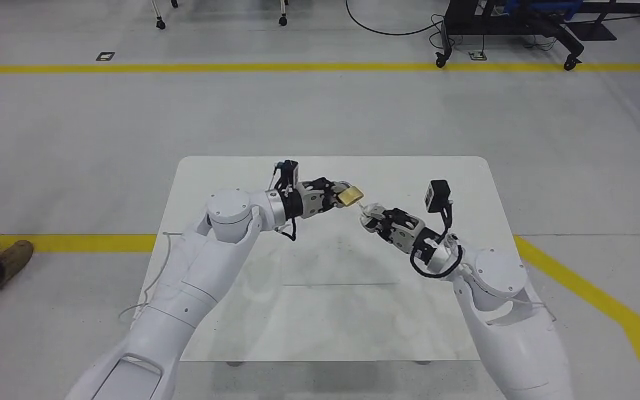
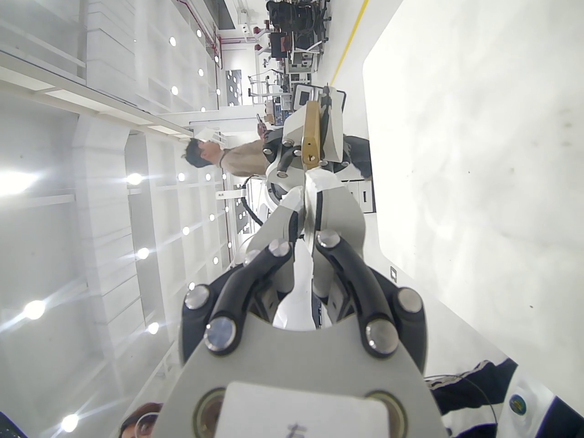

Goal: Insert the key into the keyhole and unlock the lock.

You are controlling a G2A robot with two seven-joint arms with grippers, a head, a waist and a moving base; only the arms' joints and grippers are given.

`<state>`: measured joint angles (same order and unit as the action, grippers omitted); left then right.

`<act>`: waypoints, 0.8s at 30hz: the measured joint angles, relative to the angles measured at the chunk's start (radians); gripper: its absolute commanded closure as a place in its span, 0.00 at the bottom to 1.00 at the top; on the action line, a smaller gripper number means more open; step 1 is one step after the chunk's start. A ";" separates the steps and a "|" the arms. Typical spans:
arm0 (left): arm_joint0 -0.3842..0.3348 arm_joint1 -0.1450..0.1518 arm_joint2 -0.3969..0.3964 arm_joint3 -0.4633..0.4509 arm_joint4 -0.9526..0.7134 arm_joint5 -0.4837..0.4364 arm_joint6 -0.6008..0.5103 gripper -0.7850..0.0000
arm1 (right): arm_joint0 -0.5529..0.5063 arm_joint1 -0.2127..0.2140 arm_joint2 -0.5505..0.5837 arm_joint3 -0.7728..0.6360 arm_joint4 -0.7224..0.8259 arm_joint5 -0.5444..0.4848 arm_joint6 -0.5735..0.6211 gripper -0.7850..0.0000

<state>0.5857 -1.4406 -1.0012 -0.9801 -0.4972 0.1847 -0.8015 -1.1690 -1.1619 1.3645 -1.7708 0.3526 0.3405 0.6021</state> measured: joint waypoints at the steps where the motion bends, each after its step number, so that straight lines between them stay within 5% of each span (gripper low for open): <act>1: 0.002 0.000 0.000 -0.002 0.005 -0.003 0.001 1.00 | 0.000 0.000 -0.002 -0.001 -0.003 0.002 -0.002 1.00; 24: 0.018 0.003 -0.003 -0.048 0.034 -0.006 -0.008 1.00 | 0.001 0.005 -0.021 -0.032 -0.052 0.024 -0.041 1.00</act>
<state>0.6040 -1.4379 -1.0041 -1.0277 -0.4634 0.1784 -0.8090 -1.1680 -1.1567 1.3436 -1.8028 0.3008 0.3642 0.5616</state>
